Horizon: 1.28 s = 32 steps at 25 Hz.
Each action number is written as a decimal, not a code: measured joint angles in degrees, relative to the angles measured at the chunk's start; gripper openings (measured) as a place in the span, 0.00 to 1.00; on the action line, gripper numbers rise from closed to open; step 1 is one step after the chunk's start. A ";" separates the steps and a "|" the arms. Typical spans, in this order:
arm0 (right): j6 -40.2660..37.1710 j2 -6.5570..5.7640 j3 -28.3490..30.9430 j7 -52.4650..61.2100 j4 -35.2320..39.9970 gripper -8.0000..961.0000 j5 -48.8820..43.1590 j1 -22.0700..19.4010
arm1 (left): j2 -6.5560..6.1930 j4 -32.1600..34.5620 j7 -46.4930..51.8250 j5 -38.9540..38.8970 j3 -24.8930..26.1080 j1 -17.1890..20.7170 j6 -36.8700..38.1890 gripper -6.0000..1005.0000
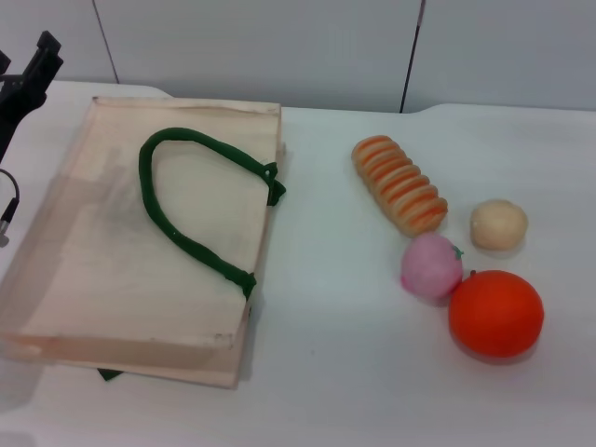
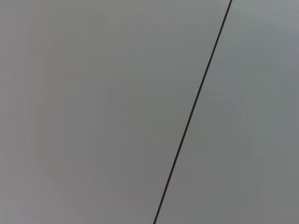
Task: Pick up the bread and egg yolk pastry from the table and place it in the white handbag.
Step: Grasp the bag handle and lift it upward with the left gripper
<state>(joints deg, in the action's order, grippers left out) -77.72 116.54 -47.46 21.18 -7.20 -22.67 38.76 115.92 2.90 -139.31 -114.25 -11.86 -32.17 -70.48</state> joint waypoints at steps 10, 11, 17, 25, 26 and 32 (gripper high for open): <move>0.03 0.00 0.00 0.00 0.00 0.93 0.00 0.00 | 0.00 0.00 0.00 0.00 0.00 0.00 0.00 0.87; 0.03 0.00 0.00 0.00 0.00 0.93 0.00 0.00 | 0.00 0.00 0.00 0.00 0.00 0.00 0.00 0.87; 0.03 0.00 0.00 0.00 0.00 0.93 0.00 -0.08 | 0.00 0.00 0.27 0.00 -0.05 0.00 0.00 0.87; 0.05 -0.22 -0.63 0.00 0.00 0.93 -0.41 -0.09 | -2.55 0.07 13.61 6.65 -1.07 -0.11 0.34 0.86; 0.11 -0.25 -0.69 0.00 0.00 0.93 -0.41 -0.09 | -3.35 0.51 17.43 9.38 -1.10 -0.32 0.38 0.86; 0.28 -0.34 -0.79 0.00 0.00 0.93 -0.45 0.02 | -5.27 10.88 46.12 27.82 -1.09 -1.11 1.27 0.86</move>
<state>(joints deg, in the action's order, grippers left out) -77.44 116.20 -48.25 21.18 -7.21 -23.12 38.77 110.65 13.78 -93.19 -86.44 -12.95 -33.28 -69.21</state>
